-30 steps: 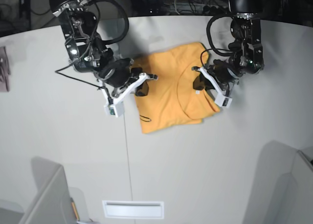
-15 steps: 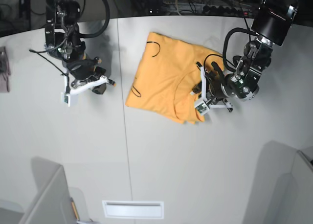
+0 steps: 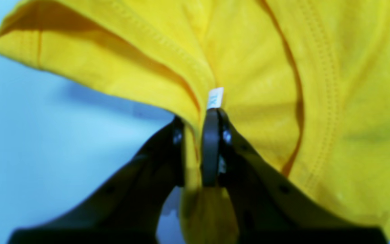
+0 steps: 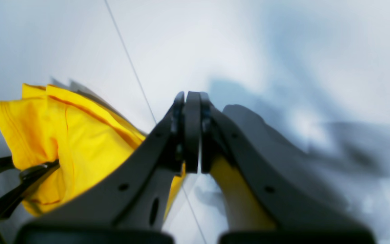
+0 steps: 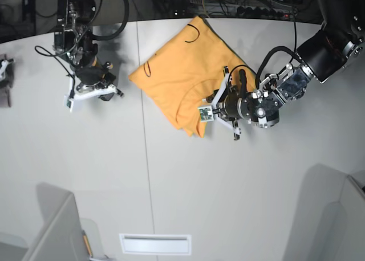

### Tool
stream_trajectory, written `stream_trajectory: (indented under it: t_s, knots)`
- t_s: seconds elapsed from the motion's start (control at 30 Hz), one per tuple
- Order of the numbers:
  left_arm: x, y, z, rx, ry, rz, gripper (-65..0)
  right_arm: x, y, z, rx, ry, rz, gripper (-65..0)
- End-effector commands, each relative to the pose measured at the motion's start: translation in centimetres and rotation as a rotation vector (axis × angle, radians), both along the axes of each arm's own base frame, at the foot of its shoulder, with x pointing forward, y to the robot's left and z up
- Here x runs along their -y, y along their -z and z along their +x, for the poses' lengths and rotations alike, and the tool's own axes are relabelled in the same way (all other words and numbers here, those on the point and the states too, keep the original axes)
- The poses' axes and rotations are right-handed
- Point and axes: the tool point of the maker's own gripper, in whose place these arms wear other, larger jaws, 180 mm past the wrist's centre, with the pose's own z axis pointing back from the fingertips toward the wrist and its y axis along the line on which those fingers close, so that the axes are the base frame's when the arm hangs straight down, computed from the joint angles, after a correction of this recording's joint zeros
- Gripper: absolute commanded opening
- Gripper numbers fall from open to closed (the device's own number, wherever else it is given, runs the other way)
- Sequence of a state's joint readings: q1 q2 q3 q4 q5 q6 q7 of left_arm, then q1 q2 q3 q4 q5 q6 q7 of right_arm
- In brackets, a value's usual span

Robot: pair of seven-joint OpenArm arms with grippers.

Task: Fold the T-shirt properly
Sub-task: 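Rotate the folded shirt with the left gripper while the right gripper holds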

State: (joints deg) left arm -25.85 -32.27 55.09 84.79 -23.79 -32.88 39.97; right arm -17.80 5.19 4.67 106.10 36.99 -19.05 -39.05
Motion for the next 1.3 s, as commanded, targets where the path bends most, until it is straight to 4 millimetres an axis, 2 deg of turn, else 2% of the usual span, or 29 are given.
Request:
stream_trajectory:
  t_s: [0.0, 0.1, 0.23, 0.37, 0.67, 0.87, 0.93, 1.03, 1.13, 1.27]
  knots:
    - [0.1, -1.6, 1.9, 0.057, 0.019, -0.006, -65.0, 0.3, -0.8, 0.7, 0.039, 0.006, -0.010, -65.0]
    - [1.8, -2.6, 2.5, 0.116, 0.120, -0.043, -65.0, 0.3, -0.9, 0.7, 0.042, 0.008, -0.010, -65.0]
    - [1.0, -0.8, 2.2, 0.111, 0.263, 0.014, -65.0, 0.0, -0.9, 0.7, 0.042, 0.025, 0.007, -65.0]
    - [2.3, 0.6, 3.0, 0.121, 0.295, -0.024, -65.0, 0.9, -0.8, 0.6, 0.039, 0.072, 0.017, -65.0]
    - [5.0, 1.2, 6.0, 0.168, 0.325, -0.074, -65.0, 1.2, 2.7, -0.9, -0.062, 0.093, 0.023, -65.0]
    - [7.2, -0.1, 7.6, 0.192, 0.330, -0.156, -65.0, -0.2, 2.8, -1.0, -0.070, 0.090, 0.058, -65.0]
    - [8.0, -0.3, 7.7, 0.191, 0.330, -0.182, -65.0, -0.7, 3.0, -1.7, -0.083, 0.095, 0.073, -65.0]
    - [8.1, -0.6, 8.1, 0.197, 0.341, -0.186, -65.0, -1.5, 3.2, -2.6, -0.097, 0.099, 0.091, -65.0]
    - [8.3, -0.5, 7.5, 0.188, 0.397, -0.185, -65.0, -2.0, 3.8, -3.8, -0.124, 0.081, 0.092, -65.0]
    - [8.2, -0.2, 7.1, 0.180, 0.424, -0.167, -65.0, -3.3, 4.1, -4.3, -0.135, 0.047, 0.100, -65.0]
